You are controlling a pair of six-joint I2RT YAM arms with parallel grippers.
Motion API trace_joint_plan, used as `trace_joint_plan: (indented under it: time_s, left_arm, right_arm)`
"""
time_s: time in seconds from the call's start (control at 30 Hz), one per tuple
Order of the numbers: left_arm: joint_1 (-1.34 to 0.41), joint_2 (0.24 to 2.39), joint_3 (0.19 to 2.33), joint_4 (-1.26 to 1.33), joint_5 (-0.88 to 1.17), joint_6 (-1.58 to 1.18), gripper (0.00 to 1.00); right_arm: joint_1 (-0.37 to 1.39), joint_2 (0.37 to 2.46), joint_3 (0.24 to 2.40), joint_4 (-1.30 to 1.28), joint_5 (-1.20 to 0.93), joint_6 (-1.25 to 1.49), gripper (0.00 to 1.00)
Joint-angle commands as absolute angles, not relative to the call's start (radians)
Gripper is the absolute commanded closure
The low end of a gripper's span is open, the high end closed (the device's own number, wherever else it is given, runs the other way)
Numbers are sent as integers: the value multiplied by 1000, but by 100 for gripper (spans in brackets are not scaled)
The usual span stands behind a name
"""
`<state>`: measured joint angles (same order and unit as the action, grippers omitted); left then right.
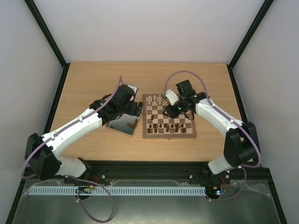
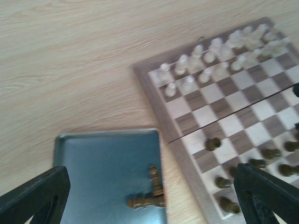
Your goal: Set up the chess pieces on the board
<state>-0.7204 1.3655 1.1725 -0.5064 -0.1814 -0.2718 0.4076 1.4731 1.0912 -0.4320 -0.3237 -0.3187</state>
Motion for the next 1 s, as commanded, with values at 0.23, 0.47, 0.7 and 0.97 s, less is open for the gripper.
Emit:
trace_joint_plan:
  time_s: [0.23,0.47,0.7,0.97]
  left_arm:
    - [-579,1131,913,-329,-330,-331,1]
    - [-501,1168,913,-387,-481,-485,1]
    - [-501,1219,952,-390,-428,-377,1]
    - [-500,1185,944,-389,-442,-364,1]
  right_arm:
    - [605,1768,1318,-587,-138,-344,52]
    - [637,1877,1412,-614,-137,-330,51]
    - [638,1951,1470,-648,-146,-310,64]
    - [638,1964,1465,-661,-158,-304,79]
